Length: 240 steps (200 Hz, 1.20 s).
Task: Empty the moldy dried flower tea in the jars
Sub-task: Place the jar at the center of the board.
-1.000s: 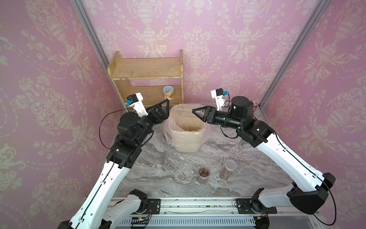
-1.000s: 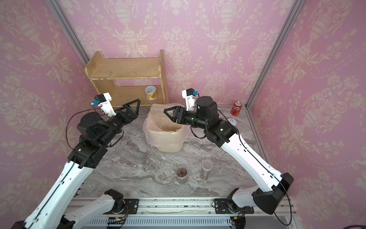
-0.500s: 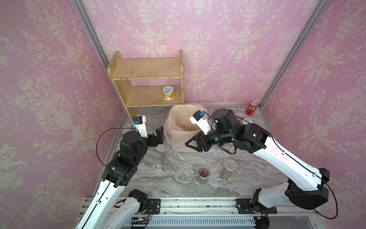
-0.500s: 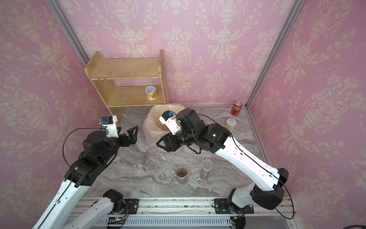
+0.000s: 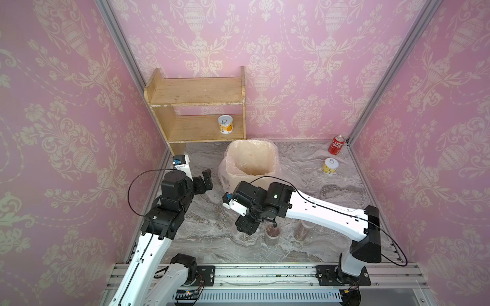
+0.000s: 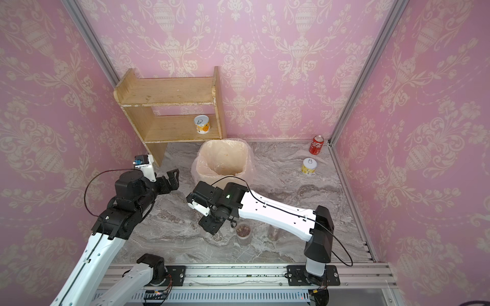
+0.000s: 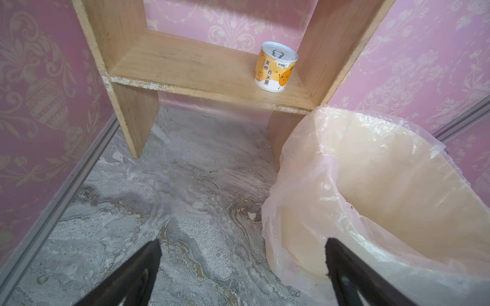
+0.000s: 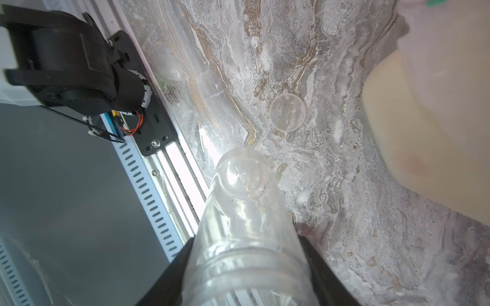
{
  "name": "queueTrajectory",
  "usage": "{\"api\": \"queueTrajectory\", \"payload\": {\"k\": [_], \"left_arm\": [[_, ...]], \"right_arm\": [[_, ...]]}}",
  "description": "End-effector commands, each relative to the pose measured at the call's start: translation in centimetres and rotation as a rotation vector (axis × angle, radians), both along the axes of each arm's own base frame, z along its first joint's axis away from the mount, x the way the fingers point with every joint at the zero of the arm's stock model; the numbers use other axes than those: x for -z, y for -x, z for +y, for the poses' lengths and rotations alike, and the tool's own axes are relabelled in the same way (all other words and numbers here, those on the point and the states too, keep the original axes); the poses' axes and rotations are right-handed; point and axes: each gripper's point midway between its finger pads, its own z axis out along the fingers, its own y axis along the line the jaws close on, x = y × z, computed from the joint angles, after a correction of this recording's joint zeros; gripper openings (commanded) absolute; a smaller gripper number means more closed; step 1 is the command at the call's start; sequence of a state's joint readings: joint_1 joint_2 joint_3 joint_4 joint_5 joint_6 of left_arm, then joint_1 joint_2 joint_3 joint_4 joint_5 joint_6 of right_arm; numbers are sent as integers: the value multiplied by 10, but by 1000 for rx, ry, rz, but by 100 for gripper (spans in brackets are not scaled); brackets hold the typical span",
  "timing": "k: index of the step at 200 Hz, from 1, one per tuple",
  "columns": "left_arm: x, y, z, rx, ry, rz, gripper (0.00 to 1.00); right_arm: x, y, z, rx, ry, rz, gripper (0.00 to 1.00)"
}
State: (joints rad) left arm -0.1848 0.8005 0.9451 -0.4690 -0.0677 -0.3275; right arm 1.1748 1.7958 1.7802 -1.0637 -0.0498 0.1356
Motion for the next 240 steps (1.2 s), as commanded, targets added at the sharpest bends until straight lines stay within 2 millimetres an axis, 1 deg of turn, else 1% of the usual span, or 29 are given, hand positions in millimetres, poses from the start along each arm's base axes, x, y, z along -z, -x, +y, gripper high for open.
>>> {"api": "queueTrajectory", "payload": {"k": [1, 46, 80, 98, 143, 168, 205, 240], "left_arm": [[1, -1, -4, 29, 56, -3, 99], [4, -6, 6, 3, 38, 7, 99], [-2, -15, 15, -17, 36, 8, 99], [-5, -18, 14, -11, 46, 6, 99], [-7, -22, 13, -8, 72, -4, 99], [-7, -20, 13, -10, 72, -9, 99], [-10, -17, 15, -13, 67, -20, 99], [-7, -17, 13, -9, 80, -17, 99]], "right_arm": [[7, -4, 3, -19, 63, -56, 35], [39, -7, 22, -29, 136, -41, 37], [59, -6, 33, -39, 174, -17, 39], [67, -3, 39, -51, 188, -18, 40], [81, -2, 46, -60, 231, -37, 41], [88, -7, 45, -47, 254, -53, 42], [93, -12, 47, -28, 262, -73, 44], [96, -11, 50, -28, 261, -62, 50]]}}
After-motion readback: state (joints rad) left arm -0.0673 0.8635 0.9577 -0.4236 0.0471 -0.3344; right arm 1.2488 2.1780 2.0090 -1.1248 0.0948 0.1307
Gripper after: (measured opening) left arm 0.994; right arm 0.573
